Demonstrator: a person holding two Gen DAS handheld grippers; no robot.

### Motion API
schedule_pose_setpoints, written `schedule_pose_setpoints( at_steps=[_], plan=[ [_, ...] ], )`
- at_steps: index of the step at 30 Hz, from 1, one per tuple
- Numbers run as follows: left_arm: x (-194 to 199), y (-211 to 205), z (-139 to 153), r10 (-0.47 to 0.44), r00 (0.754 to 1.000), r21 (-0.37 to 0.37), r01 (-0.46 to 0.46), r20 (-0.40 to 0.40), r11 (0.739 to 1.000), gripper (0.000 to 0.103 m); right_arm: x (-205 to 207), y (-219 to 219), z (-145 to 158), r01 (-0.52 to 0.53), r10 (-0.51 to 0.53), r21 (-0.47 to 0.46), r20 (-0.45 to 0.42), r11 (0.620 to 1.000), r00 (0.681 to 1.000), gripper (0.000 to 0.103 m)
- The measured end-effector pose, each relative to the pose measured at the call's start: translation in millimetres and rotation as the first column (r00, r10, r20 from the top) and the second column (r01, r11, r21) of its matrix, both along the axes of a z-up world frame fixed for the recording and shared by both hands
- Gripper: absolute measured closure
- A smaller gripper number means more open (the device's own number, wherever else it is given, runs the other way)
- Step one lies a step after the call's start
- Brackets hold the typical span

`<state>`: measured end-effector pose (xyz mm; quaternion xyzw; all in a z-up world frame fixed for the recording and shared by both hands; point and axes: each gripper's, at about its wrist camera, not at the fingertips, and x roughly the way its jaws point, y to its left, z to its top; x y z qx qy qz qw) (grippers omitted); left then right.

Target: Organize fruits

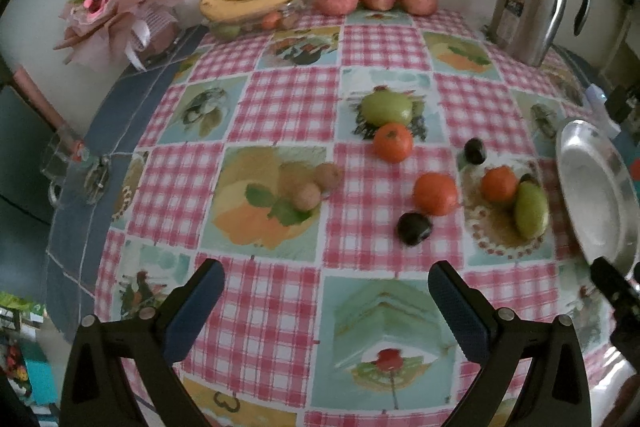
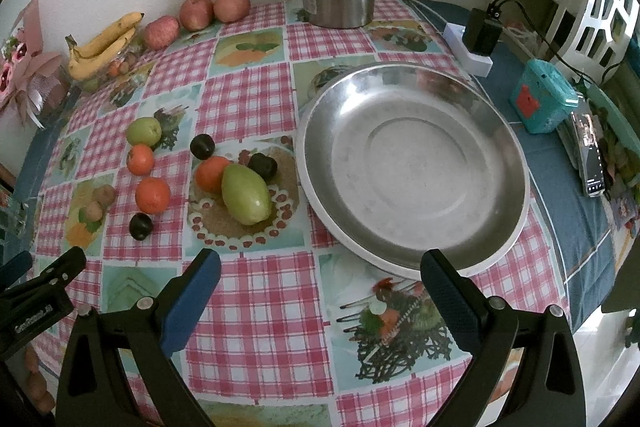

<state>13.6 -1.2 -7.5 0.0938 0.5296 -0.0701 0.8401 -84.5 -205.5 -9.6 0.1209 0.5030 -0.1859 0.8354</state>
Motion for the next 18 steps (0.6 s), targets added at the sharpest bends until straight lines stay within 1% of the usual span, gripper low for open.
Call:
schedule_pose_setpoints(
  at_steps=[3,5,8,12,14,18],
  plan=[
    [10.0,-3.6,14.9,0.002,1.000,-0.026,-0.002,0.000,1.000,0.000,5.9,-2.4,7.6,0.001,-0.001,0.036,0.009,0.999,1.000,0.003],
    [17.7,-5.1,24.8,0.006,1.000,-0.054,-0.005,0.005,0.999,0.000,9.9,-3.1,17.2,0.007,-0.008,0.043,0.027,0.999,1.000,0.003],
    [32.6,-7.2,37.5,0.025,1.000,-0.093,-0.024,0.009,0.995,0.000,19.5,-3.1,33.8,0.014,-0.017,0.049,0.060,0.999,0.998,0.003],
    [46.9,-12.2,47.1,0.044,0.999,-0.118,-0.040,0.026,0.992,0.000,37.1,0.0,54.5,-0.003,-0.004,0.060,0.118,0.998,0.993,0.003],
    [53.5,-13.6,49.0,0.047,0.998,-0.142,-0.042,0.035,0.989,0.000,47.1,1.6,57.0,-0.005,-0.002,0.070,0.113,0.998,0.994,0.003],
    [64.5,-16.8,44.4,0.057,0.997,-0.155,-0.050,0.042,0.987,0.000,66.8,5.8,51.3,-0.003,-0.002,0.063,0.075,0.998,0.997,0.003]
  ],
)
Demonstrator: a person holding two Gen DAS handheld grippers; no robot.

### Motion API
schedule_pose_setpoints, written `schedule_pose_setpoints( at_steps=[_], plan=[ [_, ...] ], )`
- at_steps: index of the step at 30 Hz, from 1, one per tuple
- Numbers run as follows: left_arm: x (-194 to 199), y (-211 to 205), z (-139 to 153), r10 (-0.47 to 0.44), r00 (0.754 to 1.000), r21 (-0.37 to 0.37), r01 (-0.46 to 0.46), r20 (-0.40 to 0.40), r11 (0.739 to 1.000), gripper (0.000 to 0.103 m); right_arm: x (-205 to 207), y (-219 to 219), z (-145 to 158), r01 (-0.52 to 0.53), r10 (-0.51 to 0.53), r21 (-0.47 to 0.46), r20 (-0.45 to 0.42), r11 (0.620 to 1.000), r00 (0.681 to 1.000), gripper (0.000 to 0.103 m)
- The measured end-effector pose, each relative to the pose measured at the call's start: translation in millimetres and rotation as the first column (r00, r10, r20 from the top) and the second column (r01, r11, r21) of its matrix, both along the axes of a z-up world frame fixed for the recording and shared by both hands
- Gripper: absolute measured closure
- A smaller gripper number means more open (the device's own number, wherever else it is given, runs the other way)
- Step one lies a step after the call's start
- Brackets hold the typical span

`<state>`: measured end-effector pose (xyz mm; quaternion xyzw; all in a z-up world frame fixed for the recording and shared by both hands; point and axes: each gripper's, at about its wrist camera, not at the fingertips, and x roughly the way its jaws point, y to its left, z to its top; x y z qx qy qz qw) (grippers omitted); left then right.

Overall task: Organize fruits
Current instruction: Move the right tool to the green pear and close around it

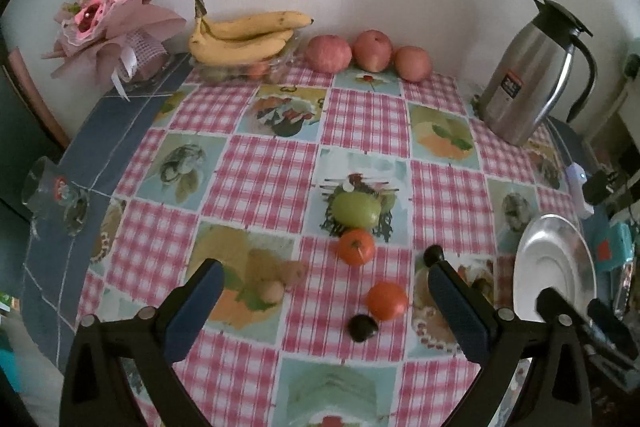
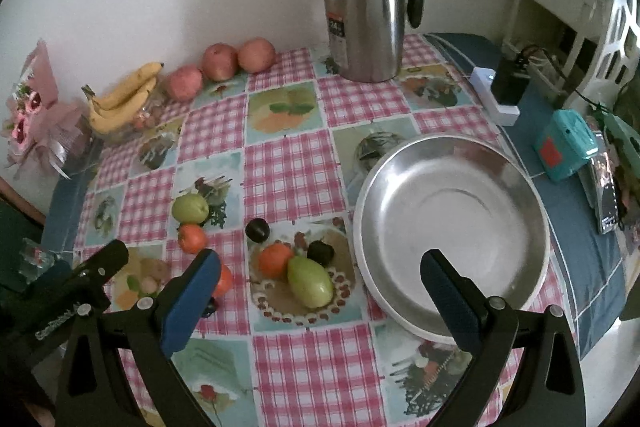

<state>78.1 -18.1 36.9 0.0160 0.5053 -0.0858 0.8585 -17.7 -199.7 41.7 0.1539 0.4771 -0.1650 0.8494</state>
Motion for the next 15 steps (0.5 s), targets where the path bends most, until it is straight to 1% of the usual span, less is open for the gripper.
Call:
schedule_pose_setpoints(
  at_steps=[3,7,13,15],
  plan=[
    [6.7,-1.5,-9.3,0.018,1.000,-0.004,-0.018,0.000,1.000,0.000,10.4,-2.1,-13.4,0.005,-0.004,0.037,-0.035,0.999,0.999,0.003],
    [15.7,-2.5,-22.4,0.042,0.999,0.014,-0.042,0.006,0.999,0.000,24.0,-10.7,-33.1,0.029,-0.023,0.058,-0.103,0.998,0.994,0.003],
    [27.0,0.7,-28.2,0.057,0.998,-0.005,-0.057,0.010,0.998,0.000,39.2,-17.5,-41.8,0.039,-0.028,0.098,-0.111,0.994,0.993,0.003],
    [29.0,1.4,-30.8,0.054,0.999,-0.017,-0.054,-0.004,0.998,0.000,43.9,-15.4,-43.5,0.027,-0.016,0.102,-0.105,0.994,0.994,0.003]
  ],
)
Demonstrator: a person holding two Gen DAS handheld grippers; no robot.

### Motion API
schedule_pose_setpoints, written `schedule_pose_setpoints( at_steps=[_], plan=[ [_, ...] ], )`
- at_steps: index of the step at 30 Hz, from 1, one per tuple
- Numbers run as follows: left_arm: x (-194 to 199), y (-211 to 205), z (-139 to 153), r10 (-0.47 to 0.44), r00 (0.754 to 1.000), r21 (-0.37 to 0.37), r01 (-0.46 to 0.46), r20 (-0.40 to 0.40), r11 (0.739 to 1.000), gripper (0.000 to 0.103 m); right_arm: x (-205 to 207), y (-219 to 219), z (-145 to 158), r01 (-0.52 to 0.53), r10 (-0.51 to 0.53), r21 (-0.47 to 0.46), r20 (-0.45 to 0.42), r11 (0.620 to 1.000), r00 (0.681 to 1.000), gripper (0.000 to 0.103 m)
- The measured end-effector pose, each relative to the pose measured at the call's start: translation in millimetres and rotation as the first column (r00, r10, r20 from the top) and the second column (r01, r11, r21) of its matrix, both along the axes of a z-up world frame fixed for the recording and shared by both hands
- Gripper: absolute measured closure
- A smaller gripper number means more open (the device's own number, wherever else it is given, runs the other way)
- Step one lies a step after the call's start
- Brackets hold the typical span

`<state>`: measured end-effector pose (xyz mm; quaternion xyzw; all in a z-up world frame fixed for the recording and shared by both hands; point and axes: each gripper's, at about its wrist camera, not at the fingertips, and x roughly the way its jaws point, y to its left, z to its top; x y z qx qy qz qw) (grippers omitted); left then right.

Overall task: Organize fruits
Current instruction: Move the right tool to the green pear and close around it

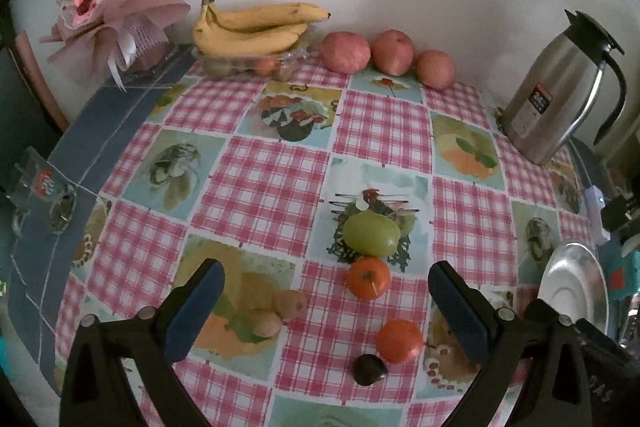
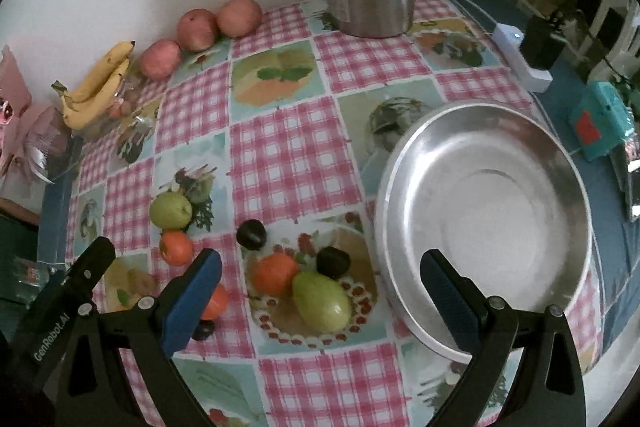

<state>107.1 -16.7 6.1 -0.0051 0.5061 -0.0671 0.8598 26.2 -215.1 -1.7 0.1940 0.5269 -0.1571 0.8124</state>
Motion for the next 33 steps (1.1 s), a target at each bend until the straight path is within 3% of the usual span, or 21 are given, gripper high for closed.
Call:
schedule_pose_setpoints(
  at_steps=[2,7,14,19,24,33],
  plan=[
    [0.0,-0.6,-3.3,-0.004,1.000,-0.004,0.003,-0.016,1.000,0.000,3.2,3.7,-3.8,-0.021,0.021,0.001,-0.001,1.000,1.000,0.004],
    [-6.1,-6.5,-9.4,-0.028,0.999,0.027,0.029,-0.036,0.999,0.000,4.2,10.5,-14.0,-0.047,0.047,0.024,-0.017,0.999,0.999,0.020],
    [-12.4,-3.3,-32.9,-0.026,0.989,-0.020,0.024,-0.144,1.000,0.001,-2.6,14.9,-31.8,-0.062,0.065,0.068,-0.049,0.996,0.997,0.039],
    [-18.8,-8.7,-45.9,-0.044,0.980,-0.025,0.040,-0.196,0.999,0.003,-6.1,15.2,-40.3,-0.058,0.062,0.055,-0.078,0.997,0.995,0.044],
    [-24.9,-16.3,-45.4,-0.073,0.978,0.012,0.077,-0.195,0.997,0.006,-8.0,15.2,-43.8,-0.068,0.073,0.046,-0.112,0.997,0.991,0.048],
    [-28.1,-15.6,-45.8,-0.085,0.972,0.004,0.088,-0.217,0.996,0.012,-10.3,13.1,-50.7,-0.073,0.086,0.101,-0.131,0.992,0.988,0.050]
  ],
)
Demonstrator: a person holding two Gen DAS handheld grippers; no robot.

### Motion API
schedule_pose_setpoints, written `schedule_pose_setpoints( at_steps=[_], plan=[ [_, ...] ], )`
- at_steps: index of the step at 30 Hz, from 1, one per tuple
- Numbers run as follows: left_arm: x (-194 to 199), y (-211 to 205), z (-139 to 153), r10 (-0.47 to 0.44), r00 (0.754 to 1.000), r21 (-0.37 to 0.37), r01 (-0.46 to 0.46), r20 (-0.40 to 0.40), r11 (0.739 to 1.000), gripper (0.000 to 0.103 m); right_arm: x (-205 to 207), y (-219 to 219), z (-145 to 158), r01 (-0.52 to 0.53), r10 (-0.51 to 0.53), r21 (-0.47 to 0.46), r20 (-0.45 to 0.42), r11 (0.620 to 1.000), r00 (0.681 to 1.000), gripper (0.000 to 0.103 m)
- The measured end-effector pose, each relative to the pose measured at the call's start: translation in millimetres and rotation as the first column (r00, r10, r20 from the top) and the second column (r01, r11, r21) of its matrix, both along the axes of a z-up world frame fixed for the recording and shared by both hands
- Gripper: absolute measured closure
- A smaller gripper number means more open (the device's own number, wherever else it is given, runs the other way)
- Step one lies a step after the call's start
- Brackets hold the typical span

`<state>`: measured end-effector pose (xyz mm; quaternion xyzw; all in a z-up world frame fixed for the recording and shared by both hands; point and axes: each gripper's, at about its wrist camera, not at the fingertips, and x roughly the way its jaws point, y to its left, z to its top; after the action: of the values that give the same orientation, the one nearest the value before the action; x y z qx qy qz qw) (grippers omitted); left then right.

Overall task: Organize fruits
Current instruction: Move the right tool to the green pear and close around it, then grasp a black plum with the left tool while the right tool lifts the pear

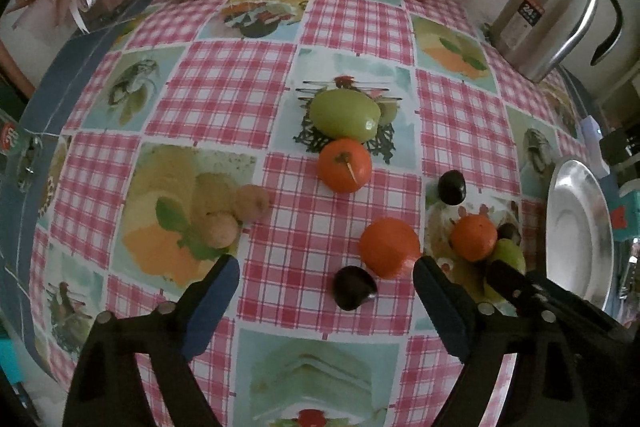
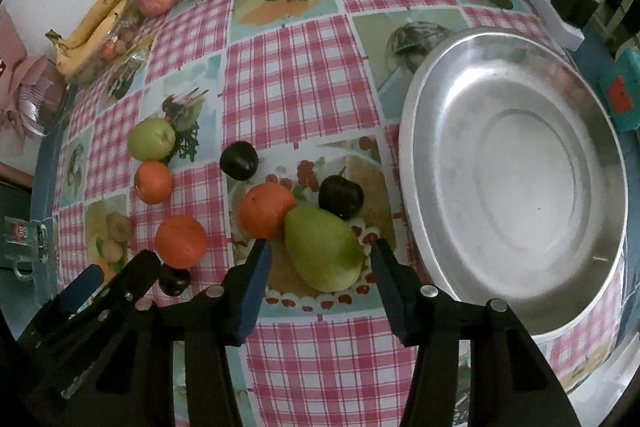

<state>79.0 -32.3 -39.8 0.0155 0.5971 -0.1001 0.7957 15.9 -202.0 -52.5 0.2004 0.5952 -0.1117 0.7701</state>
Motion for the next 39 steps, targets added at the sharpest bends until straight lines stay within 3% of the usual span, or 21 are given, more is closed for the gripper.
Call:
schedule_pose_setpoints(
  at_steps=[5,12,21,28,39],
  plan=[
    [-3.5,-4.2,-2.9,-0.021,1.000,0.012,0.022,-0.012,1.000,0.013,3.0,0.8,-10.6,-0.007,0.008,0.008,-0.034,1.000,0.999,0.056],
    [-6.9,-8.2,-14.4,-0.044,0.998,0.029,0.045,-0.044,0.999,0.014,4.0,-3.7,-22.6,0.008,-0.007,0.036,-0.053,0.999,0.999,0.057],
    [-8.3,-12.9,-25.2,-0.067,0.995,0.027,0.069,-0.071,0.997,0.027,3.4,-0.8,-24.5,0.014,-0.013,0.035,-0.042,0.999,0.999,0.060],
    [-8.4,-20.2,-36.5,-0.112,0.990,0.060,0.117,-0.088,0.991,0.049,3.4,-8.0,-19.4,0.024,-0.023,0.057,-0.021,0.998,1.000,0.060],
    [-10.0,-32.0,-41.4,-0.155,0.985,0.097,0.161,-0.073,0.982,0.072,2.0,-7.1,-13.3,0.013,-0.013,0.055,-0.012,0.998,1.000,0.060]
  ],
)
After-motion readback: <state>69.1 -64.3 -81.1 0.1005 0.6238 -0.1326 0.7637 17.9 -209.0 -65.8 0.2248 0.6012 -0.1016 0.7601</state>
